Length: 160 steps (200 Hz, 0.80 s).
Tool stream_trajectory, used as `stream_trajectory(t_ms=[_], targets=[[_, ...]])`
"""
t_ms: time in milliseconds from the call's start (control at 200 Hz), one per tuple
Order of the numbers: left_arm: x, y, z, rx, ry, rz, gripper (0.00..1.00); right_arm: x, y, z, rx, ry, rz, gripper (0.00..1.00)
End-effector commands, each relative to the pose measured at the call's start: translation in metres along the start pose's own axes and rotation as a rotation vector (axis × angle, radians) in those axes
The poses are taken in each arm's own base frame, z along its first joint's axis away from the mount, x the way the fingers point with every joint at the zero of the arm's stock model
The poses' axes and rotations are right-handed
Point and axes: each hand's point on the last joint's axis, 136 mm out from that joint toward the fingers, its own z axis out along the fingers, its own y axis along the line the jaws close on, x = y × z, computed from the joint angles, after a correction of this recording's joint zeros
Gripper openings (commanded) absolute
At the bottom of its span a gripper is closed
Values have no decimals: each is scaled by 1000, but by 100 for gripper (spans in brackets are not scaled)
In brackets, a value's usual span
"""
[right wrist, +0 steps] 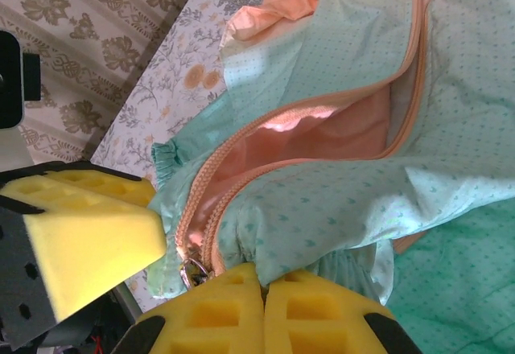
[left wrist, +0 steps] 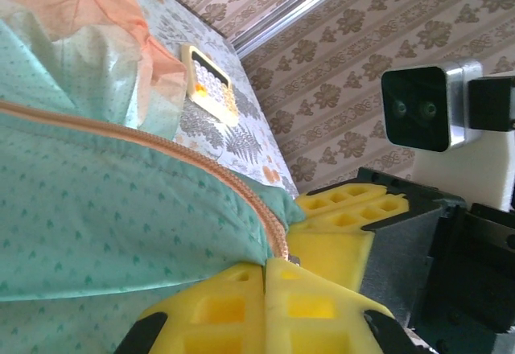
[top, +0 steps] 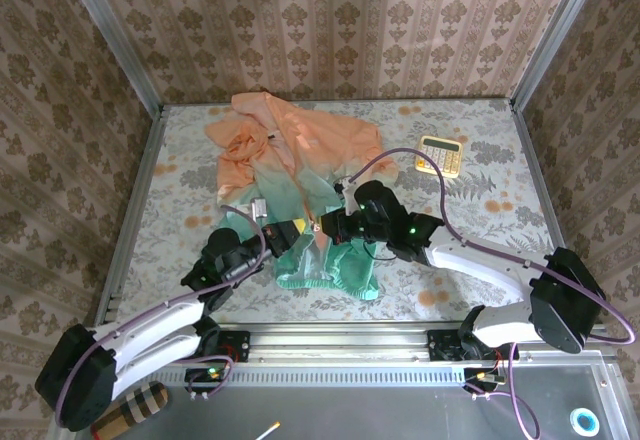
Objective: Zip up the jacket
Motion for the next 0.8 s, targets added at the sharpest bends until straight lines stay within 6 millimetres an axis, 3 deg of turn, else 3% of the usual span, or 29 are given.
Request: stream_trajectory(t_ms=[0, 395, 795], targets=[[8, 7, -1, -44, 29, -10, 0, -9, 0, 0, 30, -43, 12, 0], [31, 14, -5, -90, 118, -17, 0, -2, -2, 1, 77, -52, 28, 0], [42, 19, -7, -112, 170, -12, 0, -4, 1, 3, 67, -62, 33, 0]])
